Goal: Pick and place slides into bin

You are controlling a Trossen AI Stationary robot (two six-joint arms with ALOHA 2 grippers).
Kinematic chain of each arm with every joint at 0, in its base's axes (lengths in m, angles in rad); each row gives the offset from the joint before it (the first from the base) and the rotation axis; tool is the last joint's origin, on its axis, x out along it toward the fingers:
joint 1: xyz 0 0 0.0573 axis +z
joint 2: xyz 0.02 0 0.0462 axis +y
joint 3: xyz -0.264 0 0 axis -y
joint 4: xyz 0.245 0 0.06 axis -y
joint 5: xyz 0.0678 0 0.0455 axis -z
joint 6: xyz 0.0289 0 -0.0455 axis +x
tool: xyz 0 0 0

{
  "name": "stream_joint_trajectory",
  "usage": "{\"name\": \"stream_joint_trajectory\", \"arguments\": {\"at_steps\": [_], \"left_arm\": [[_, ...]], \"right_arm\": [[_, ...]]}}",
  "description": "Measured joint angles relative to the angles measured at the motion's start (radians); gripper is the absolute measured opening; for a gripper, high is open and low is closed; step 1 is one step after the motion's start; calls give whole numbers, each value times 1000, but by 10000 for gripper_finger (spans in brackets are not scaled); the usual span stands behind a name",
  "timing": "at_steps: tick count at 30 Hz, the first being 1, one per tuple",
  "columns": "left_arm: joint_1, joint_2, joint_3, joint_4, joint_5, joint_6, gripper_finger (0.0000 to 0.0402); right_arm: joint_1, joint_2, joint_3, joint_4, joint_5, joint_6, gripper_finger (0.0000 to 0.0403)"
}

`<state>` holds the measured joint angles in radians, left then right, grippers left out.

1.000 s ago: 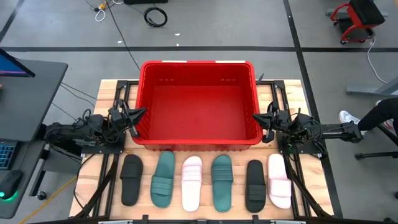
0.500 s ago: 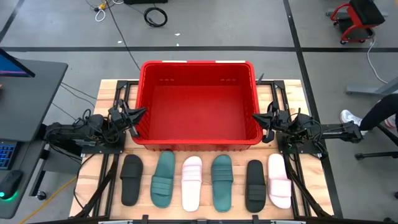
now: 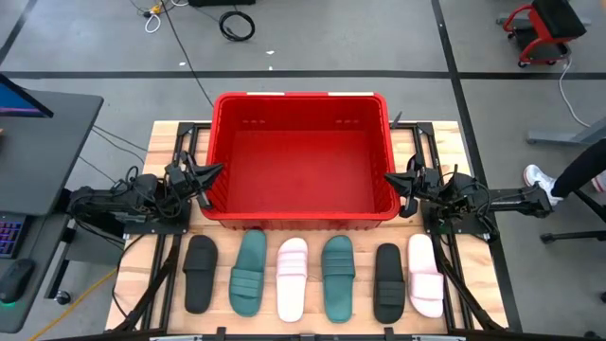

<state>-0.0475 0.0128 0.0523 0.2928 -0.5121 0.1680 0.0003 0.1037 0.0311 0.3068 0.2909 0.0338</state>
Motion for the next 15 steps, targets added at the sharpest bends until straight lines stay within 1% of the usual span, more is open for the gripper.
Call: {"name": "stream_joint_trajectory", "arguments": {"at_steps": [4,11,15], "left_arm": [[0,0,0,0,0,0,24],[0,0,0,0,0,0,35],[0,0,0,0,0,0,35]], "right_arm": [[0,0,0,0,0,0,14],[0,0,0,0,0,0,14],[0,1,10,-4,-9,-3,14]]}}
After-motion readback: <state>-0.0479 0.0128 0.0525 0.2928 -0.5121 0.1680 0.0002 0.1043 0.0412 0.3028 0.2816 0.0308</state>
